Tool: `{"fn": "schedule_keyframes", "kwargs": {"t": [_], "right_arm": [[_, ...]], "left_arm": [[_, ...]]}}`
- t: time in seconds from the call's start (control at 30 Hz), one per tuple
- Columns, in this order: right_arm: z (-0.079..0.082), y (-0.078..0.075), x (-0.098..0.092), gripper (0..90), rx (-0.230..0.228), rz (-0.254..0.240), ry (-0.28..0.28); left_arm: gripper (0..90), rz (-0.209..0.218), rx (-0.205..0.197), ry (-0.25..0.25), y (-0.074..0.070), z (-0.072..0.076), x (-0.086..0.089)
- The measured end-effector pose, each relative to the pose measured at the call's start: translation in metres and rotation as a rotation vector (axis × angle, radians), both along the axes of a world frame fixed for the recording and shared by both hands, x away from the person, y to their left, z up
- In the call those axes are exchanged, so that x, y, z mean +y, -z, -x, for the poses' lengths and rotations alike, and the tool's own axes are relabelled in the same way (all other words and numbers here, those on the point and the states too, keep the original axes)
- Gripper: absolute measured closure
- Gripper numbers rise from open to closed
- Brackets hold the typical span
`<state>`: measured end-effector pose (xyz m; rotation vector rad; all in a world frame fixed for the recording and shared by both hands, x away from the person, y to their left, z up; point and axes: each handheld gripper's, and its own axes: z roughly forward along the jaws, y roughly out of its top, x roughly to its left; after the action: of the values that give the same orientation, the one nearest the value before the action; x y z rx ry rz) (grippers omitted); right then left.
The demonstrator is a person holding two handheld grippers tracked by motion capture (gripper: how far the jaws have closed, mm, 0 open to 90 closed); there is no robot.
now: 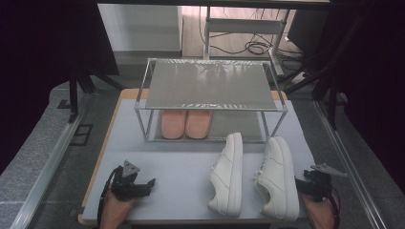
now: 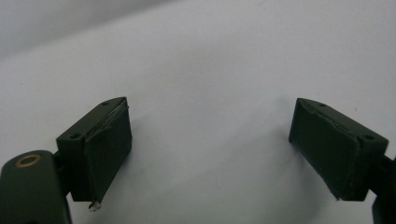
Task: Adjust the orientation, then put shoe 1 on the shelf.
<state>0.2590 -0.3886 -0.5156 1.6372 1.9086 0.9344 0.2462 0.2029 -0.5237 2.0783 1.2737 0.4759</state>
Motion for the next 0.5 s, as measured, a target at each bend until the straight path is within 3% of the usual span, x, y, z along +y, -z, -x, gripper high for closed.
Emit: {"fn": "schedule_keyframes", "kwargs": {"t": [0.13, 0.5], "right_arm": [[0.001, -0.003, 0.0, 29.0, 0.011, 0.008, -0.002], [0.008, -0.019, -0.003, 42.1, -0.006, 0.003, -0.051]], "left_arm": [[13.0, -0.001, 0.0, 0.0, 0.0, 0.0, 0.0], [12.9, -0.004, -0.001, -0.001, 0.0, 0.0, 0.0]]}}
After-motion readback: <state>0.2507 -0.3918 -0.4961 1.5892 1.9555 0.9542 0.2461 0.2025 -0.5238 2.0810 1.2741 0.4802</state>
